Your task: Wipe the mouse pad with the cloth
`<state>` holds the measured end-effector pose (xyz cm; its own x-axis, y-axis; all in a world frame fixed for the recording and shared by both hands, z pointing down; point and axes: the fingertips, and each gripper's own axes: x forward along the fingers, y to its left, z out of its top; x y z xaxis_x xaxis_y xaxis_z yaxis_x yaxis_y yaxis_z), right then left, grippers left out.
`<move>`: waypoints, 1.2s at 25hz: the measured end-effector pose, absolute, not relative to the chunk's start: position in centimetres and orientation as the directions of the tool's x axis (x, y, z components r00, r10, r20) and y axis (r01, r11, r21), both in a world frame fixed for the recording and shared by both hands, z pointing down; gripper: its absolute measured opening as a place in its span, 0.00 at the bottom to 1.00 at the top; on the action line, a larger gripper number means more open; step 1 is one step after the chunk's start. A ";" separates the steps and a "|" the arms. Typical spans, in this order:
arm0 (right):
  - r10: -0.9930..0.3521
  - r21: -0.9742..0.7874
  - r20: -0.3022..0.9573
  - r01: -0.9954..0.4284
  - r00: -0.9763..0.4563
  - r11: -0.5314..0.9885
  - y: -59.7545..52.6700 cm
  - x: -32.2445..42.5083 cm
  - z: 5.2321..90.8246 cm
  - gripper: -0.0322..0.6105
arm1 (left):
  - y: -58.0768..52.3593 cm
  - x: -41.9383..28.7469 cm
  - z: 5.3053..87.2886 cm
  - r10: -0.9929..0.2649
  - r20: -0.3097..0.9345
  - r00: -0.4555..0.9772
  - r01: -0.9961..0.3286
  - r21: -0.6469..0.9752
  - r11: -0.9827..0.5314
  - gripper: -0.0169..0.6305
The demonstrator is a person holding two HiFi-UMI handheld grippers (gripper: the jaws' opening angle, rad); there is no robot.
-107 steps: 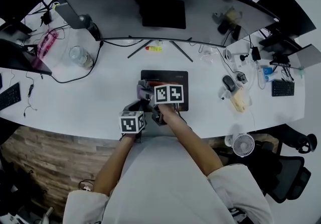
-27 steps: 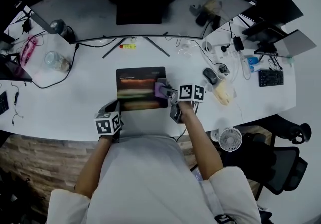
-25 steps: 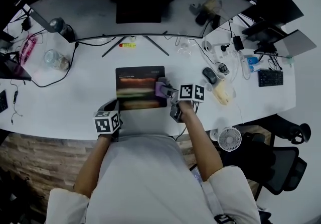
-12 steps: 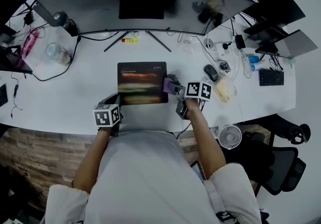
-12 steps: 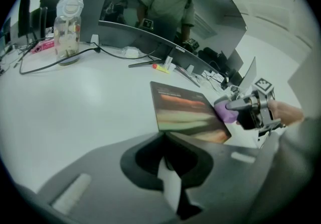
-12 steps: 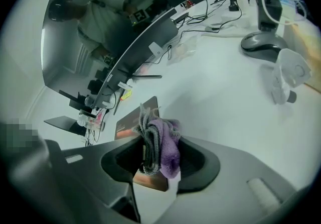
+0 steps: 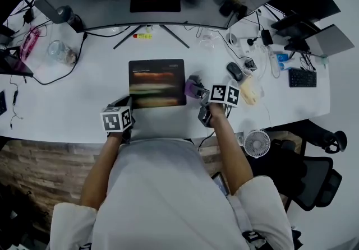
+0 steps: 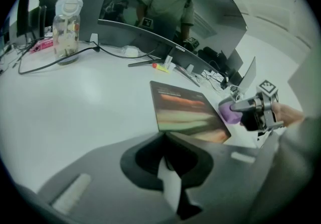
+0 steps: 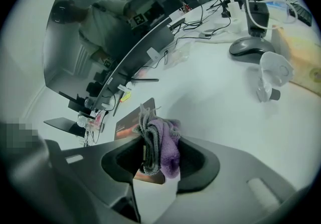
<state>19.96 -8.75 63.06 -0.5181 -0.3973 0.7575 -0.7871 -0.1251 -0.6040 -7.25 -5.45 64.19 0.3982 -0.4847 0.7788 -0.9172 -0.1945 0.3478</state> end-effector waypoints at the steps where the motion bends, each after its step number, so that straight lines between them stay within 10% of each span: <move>1: -0.398 -0.609 0.753 -0.784 -0.523 -0.121 -8.6 19.7 63.0 0.34 | -5.4 -7.3 64.2 -0.486 0.779 0.396 -0.918 0.345 -0.195 0.03; 30: -0.222 -0.737 0.642 -0.670 -0.734 0.086 -4.9 -0.7 63.1 0.34 | -5.1 -7.5 64.2 -0.459 0.776 0.432 -0.902 0.385 -0.196 0.03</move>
